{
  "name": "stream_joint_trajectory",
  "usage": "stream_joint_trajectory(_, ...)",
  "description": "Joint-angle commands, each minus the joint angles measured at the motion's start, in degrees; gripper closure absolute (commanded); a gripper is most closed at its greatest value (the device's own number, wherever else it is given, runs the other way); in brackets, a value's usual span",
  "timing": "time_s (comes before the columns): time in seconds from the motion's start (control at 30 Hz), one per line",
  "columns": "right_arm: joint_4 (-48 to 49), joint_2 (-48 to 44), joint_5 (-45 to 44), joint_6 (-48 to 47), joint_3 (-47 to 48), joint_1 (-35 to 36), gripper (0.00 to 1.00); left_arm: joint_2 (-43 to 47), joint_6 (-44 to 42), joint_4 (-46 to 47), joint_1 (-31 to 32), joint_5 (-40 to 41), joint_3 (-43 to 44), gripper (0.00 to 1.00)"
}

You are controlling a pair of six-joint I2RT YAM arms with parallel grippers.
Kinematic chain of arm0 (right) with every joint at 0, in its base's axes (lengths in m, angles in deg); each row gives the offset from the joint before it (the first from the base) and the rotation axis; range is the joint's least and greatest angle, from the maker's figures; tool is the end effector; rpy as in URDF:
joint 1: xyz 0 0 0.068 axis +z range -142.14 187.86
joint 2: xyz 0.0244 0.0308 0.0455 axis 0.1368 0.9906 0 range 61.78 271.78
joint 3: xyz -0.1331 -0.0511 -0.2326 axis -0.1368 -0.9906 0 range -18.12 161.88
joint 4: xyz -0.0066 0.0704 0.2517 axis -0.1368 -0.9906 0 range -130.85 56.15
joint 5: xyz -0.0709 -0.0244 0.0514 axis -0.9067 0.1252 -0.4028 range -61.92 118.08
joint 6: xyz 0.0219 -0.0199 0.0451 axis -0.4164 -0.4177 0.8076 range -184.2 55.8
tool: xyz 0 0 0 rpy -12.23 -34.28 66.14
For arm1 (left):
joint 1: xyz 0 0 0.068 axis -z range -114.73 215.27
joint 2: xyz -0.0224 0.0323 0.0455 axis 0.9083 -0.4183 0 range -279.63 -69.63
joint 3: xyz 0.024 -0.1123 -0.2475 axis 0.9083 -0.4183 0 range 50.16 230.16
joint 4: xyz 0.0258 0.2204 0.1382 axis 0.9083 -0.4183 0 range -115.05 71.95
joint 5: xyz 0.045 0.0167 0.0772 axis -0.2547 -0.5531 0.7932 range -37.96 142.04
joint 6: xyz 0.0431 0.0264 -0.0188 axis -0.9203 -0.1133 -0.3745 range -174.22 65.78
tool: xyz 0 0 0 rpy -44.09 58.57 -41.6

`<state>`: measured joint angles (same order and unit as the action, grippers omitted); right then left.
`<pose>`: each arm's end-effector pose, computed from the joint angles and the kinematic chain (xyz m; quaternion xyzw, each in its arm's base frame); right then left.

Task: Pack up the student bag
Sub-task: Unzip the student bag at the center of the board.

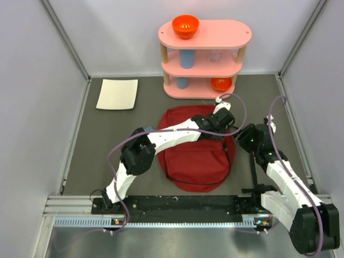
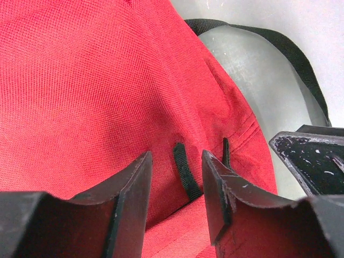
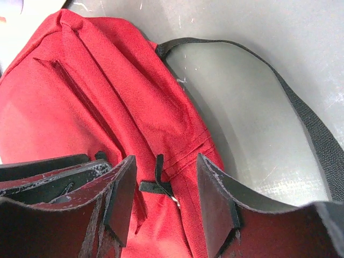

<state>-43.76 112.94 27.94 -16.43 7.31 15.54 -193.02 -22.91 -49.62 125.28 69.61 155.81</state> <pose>0.1886 0.0254 0.2030 0.3054 0.8355 0.2115 0.4049 0.2528 -0.4167 0.2346 0.1782 0.9109 -0.1456 0.3425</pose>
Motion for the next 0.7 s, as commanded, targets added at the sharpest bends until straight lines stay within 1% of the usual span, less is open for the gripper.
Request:
stream_joint_trajectory(0.0,-0.02,-2.29,-2.05,0.4,-0.64,-0.65,0.52,-4.92,0.42,-6.66,0.55,-1.57,-0.62,0.54)
stream_joint_trajectory(0.03,-0.37,-2.55,-2.23,0.4,-0.73,-0.65,0.51,-5.1,0.42,-6.83,0.55,-1.13,-0.79,0.57)
stream_joint_trajectory(0.13,-0.81,-3.52,-2.58,0.4,-1.08,-0.74,0.51,-5.72,0.16,-6.92,0.72,-0.6,-1.32,0.62)
stream_joint_trajectory(0.17,-0.81,-3.69,-2.67,0.22,-1.17,-0.74,0.51,-5.89,0.15,-6.92,0.72,-0.34,-1.23,0.67)
stream_joint_trajectory(0.27,-0.99,-4.05,-2.76,0.31,-1.35,-0.74,0.51,-6.16,-0.19,-6.92,1.07,0.28,-1.23,0.71)
stream_joint_trajectory(0.33,-0.9,-4.05,-2.41,0.48,-1.44,-0.74,0.51,-6.33,-0.37,-6.92,1.43,0.28,-1.23,0.72)
stream_joint_trajectory(0.4,-0.81,-3.96,-2.49,0.48,-1.61,-0.74,0.51,-6.25,-0.55,-6.84,1.52,0.37,-1.23,0.8)
stream_joint_trajectory(0.47,-0.81,-3.96,-2.49,0.48,-1.79,-0.65,0.51,-6.25,-0.81,-6.49,1.87,0.28,-1.32,0.83)
stream_joint_trajectory(0.5,-0.72,-3.96,-2.32,0.48,-1.7,-0.65,0.51,-6.16,-0.9,-6.22,1.87,-0.24,-1.23,0.89)
stream_joint_trajectory(0.6,-0.37,-3.96,-1.44,0.48,-1.88,-0.83,0.51,-5.81,-0.81,-5.78,1.87,-0.95,-1.49,1.0)
stream_joint_trajectory(0.67,-0.2,-4.05,-1.18,0.4,-2.05,-0.74,0.51,-4.85,-0.11,-5.69,1.87,-0.34,-1.84,1.0)
